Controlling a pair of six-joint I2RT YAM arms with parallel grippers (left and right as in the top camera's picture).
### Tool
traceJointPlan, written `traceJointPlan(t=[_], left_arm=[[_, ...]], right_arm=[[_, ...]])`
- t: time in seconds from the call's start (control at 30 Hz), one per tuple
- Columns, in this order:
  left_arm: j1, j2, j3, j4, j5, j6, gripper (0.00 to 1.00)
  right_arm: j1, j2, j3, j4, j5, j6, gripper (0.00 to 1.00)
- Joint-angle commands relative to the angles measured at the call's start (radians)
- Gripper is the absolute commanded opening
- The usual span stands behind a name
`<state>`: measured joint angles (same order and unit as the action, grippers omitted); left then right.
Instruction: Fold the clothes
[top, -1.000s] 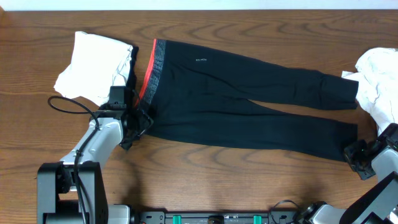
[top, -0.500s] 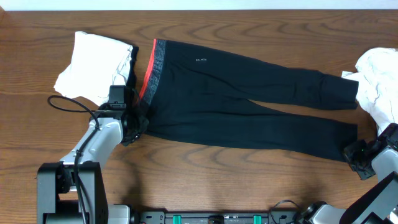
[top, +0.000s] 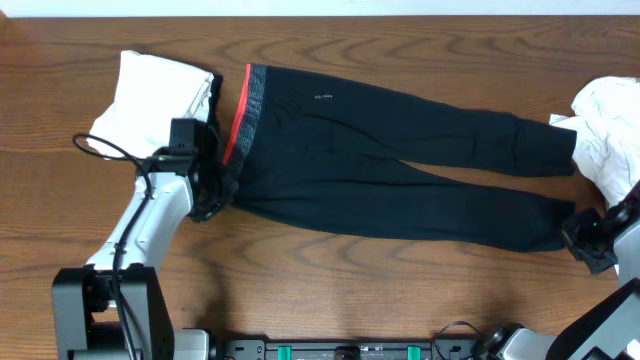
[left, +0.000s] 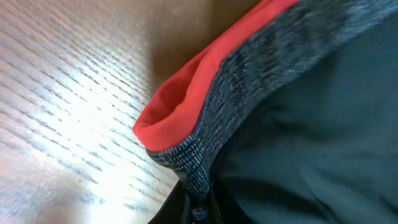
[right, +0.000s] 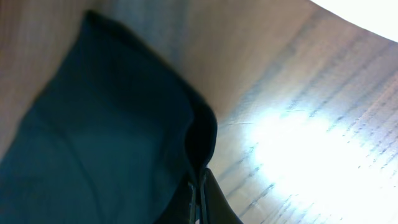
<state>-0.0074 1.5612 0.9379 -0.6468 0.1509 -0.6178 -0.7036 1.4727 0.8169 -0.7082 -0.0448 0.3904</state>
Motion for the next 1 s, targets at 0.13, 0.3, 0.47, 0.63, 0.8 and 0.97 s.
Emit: traceJointPlan(t=[0.13,0.3,0.47,0.63,0.8,0.97], left_arm=[[0.001,-0.022,0.142,-0.07,-0.001,0.05,0.1],[-0.01,-0.022,0.233,-0.091,-0.004,0.076,0.06],[-0.032,-0.022,0.327,-0.108,-0.022,0.087,0.06],[-0.055,-0.014,0.387,-0.103,-0.069,0.094,0.06],[-0.061,0.005,0.448,-0.099,-0.074,0.095,0.06],[-0.062,0.047,0.469,-0.061,-0.087,0.098,0.06]], right_arm=[[0.065,0.005,0.155,-0.076,-0.021,0.013,0.01],[0.092,0.005,0.246,-0.113,-0.035,0.021,0.01],[0.096,0.005,0.289,-0.114,-0.035,0.021,0.01],[0.097,0.005,0.294,-0.061,-0.065,0.024,0.01],[0.097,0.005,0.294,-0.012,-0.078,0.049,0.01],[0.1,0.005,0.295,0.048,-0.094,0.07,0.01]])
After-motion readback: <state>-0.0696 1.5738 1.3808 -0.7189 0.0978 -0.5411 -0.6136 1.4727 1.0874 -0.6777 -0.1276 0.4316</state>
